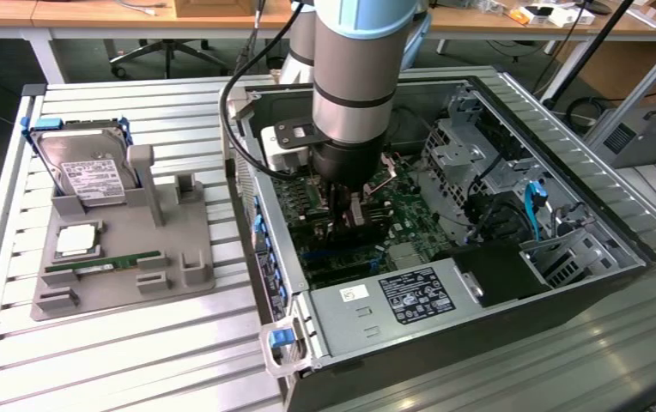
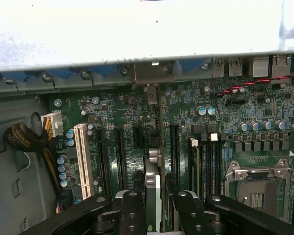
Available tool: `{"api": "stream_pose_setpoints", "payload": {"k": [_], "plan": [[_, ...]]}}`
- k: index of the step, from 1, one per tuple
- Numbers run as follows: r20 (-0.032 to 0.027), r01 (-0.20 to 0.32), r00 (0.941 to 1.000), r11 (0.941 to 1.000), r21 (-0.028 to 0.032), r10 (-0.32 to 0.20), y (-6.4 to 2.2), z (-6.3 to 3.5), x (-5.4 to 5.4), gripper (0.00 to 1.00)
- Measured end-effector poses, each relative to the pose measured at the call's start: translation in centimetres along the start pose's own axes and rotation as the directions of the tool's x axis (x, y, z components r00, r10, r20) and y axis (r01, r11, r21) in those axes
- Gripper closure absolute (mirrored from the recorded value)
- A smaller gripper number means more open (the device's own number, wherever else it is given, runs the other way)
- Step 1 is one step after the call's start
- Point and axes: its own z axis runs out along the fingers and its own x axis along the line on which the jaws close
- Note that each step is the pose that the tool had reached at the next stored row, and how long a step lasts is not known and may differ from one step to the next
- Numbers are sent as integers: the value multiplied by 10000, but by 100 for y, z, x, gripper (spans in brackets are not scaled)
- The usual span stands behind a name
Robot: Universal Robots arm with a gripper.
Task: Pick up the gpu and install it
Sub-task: 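Insert the gpu into the slot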
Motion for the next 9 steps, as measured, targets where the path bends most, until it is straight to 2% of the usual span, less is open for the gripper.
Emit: {"api": "stream_pose_setpoints", "payload": {"k": [9], "plan": [[-3, 0, 10000, 10000, 1, 0, -1, -2, 0, 73]]}}
